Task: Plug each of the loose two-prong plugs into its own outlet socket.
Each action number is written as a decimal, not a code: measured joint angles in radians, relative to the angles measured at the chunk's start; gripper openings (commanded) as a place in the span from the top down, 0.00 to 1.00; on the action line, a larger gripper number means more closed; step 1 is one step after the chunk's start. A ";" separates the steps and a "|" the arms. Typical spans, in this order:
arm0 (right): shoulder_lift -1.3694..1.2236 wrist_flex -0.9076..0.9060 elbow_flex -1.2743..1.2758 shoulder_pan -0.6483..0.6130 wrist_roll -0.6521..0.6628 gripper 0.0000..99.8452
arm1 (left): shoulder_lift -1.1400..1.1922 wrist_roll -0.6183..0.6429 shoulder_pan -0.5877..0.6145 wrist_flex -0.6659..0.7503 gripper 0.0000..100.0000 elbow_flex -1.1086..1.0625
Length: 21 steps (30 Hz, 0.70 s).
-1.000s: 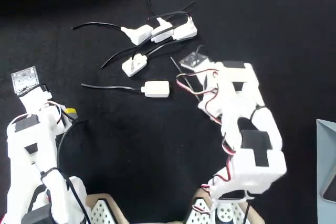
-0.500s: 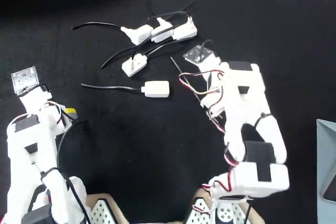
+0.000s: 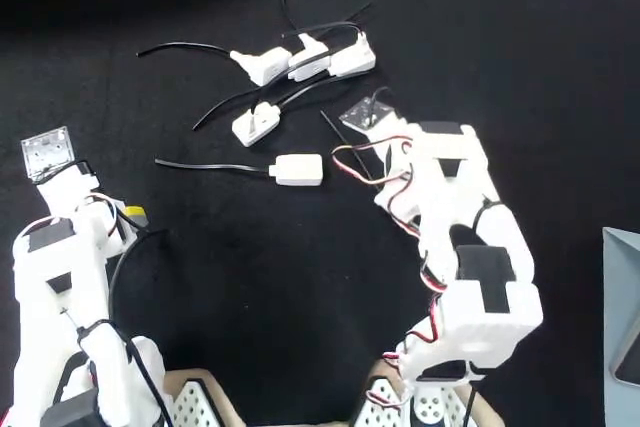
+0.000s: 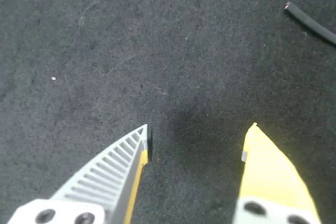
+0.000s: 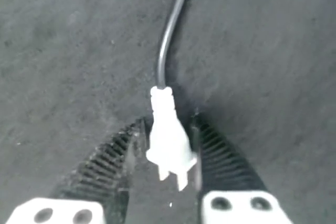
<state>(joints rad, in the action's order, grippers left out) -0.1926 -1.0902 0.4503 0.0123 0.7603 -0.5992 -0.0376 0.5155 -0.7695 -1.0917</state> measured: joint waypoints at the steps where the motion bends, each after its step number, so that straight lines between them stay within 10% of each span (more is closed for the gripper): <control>1: 0.000 0.000 0.003 -0.002 0.000 0.94 | 0.000 0.000 0.000 0.000 0.71 0.000; 21: -0.006 -0.060 -0.006 -0.014 -0.003 0.92 | 0.000 -0.002 0.000 0.000 0.71 0.000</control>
<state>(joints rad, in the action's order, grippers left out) -0.1987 -1.1500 0.4442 -0.0015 0.7572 -0.5992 -0.0391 0.5155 -0.7695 -1.0917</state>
